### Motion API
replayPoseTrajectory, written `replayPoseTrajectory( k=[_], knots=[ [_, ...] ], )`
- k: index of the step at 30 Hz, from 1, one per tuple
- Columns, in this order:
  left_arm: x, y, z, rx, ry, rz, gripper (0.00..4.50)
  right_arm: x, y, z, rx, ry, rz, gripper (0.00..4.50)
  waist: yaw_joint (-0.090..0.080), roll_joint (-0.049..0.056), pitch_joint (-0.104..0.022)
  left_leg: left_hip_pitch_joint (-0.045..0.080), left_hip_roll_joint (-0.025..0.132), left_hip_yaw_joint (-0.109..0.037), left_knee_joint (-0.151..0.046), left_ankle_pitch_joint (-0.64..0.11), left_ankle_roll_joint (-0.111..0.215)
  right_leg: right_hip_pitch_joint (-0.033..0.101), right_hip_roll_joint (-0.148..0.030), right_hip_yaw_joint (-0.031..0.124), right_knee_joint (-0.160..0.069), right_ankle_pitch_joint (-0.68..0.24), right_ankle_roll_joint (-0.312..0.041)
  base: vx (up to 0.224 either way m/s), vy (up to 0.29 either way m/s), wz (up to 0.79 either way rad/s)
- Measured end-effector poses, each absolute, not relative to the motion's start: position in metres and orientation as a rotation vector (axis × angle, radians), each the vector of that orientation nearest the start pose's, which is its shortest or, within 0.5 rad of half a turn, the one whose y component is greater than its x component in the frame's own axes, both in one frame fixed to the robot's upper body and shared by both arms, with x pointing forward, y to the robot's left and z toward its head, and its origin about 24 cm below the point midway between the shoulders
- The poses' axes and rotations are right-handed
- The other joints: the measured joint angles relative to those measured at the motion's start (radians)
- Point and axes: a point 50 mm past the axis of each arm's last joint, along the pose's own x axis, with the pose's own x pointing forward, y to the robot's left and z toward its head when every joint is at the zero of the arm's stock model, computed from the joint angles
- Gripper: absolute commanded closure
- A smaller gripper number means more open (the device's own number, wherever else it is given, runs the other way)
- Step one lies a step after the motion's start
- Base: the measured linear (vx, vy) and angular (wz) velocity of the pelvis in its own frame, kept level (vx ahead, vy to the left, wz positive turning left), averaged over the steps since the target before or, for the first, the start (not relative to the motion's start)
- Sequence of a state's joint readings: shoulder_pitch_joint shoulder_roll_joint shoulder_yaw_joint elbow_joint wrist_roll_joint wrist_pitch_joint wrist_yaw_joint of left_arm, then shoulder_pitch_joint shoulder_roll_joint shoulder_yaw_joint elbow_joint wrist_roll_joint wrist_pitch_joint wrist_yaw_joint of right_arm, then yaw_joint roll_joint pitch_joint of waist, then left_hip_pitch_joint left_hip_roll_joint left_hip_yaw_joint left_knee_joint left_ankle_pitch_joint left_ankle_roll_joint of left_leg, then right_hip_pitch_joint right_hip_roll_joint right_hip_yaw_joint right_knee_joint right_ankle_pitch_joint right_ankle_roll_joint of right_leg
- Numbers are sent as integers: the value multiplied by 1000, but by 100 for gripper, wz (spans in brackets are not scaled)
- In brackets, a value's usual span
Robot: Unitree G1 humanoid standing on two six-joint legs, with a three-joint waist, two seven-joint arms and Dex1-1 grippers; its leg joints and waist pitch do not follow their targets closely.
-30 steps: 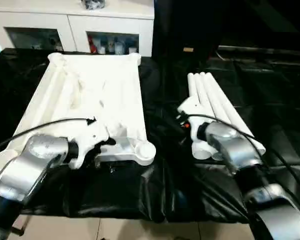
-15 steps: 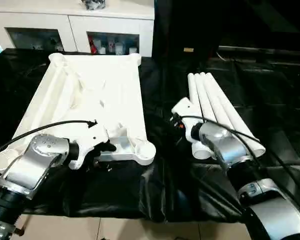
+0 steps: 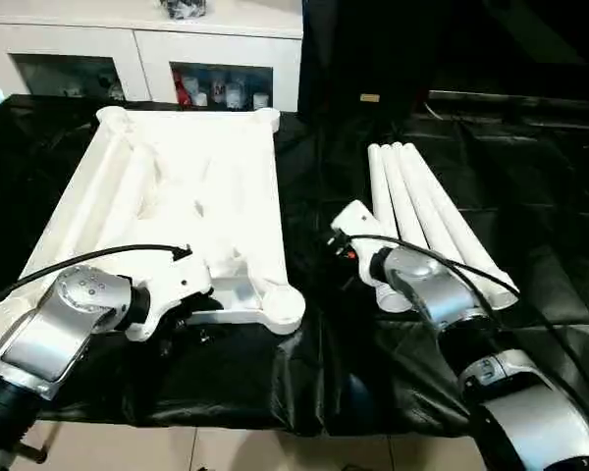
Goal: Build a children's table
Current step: Move table base
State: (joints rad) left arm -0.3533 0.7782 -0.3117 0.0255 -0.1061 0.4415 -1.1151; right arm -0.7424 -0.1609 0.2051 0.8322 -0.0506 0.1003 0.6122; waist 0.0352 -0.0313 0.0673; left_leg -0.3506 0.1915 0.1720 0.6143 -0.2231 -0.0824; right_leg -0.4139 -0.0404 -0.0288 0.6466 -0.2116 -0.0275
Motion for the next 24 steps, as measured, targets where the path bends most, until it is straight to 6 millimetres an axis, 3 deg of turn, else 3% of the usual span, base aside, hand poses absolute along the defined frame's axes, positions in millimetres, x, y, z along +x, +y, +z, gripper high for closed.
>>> replayPoseTrajectory(
  k=[8, 18, 24],
  knots=[
    [266, 194, 86, 558, 628, -1170, 350, 357, -88, 52, -316, 316, 826, 0, 2, 0, 0, 0, 0, 0, 0, 0, 1, 0, 0, -1, 0, 0, -1, 0, 0, 0],
    [257, 181, 76, 632, 626, -1204, 433, 354, -85, 44, -358, 344, 842, 0, -1, 0, 0, 0, 0, -1, 0, 0, 0, 2, 0, -1, 0, 0, -1, 0, 0, 0],
    [255, 177, 75, 650, 608, -1202, 446, 353, -87, 39, -357, 359, 841, 0, -3, -1, -1, 0, 0, -1, 0, 0, 0, 3, 0, -1, 1, 0, -1, 0, 0, 0]
  ],
)
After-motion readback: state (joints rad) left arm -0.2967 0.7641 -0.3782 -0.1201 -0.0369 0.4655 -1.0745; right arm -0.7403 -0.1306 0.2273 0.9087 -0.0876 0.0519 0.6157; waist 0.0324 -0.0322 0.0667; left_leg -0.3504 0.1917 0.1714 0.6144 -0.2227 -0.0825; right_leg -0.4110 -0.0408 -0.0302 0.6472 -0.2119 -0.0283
